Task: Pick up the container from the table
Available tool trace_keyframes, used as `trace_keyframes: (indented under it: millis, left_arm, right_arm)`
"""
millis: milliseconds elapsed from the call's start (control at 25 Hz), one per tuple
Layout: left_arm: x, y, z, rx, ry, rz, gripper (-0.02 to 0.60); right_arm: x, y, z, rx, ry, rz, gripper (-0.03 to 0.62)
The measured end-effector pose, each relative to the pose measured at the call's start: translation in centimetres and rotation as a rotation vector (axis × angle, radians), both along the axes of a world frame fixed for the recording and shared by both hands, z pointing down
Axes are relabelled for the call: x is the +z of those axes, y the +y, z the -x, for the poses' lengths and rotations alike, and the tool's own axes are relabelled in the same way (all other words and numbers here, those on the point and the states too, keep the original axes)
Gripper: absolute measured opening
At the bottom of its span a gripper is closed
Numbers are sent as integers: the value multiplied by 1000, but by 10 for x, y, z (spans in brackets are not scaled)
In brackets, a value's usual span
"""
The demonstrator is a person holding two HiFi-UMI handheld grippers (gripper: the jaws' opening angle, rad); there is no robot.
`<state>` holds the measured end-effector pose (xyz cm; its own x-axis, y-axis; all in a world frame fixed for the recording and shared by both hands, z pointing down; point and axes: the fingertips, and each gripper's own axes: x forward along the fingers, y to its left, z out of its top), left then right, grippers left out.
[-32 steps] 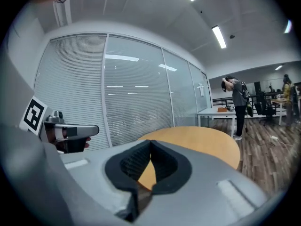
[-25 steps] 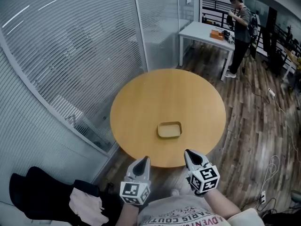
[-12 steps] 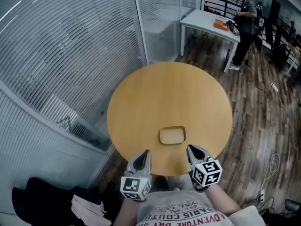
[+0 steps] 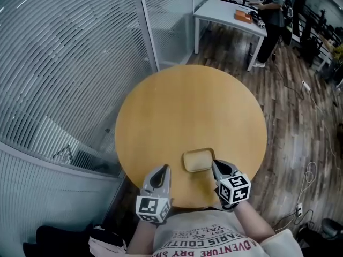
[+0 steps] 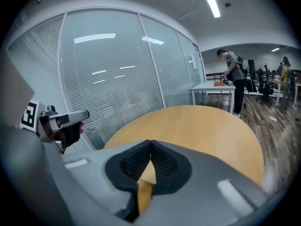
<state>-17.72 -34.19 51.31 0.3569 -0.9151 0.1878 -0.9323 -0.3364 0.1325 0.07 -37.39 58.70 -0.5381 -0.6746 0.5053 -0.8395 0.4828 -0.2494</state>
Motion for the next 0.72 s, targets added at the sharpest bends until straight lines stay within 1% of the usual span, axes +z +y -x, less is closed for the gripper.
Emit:
trace_keyframes:
  millis: [200, 360, 400, 440, 600, 720]
  left_arm:
    - [19, -19, -10, 20, -3, 30, 6]
    - [39, -34, -17, 15, 26, 66, 6]
    - [44, -37, -18, 7, 28, 74, 6]
    - [48, -40, -18, -2, 30, 80, 6]
    - [57, -53, -19, -36, 35, 100, 6]
    - [57, -60, -20, -57, 47, 111, 6]
  right_arm:
    - [37, -20, -6, -20, 43, 57, 3]
    - [75, -41, -15, -40, 94, 109, 3]
    - [86, -45, -18, -43, 109, 128, 19]
    - [96, -49, -20, -50, 124, 149, 68]
    - [132, -68, -29, -77, 203, 204, 98]
    - [156, -78, -33, -80, 238, 269, 101]
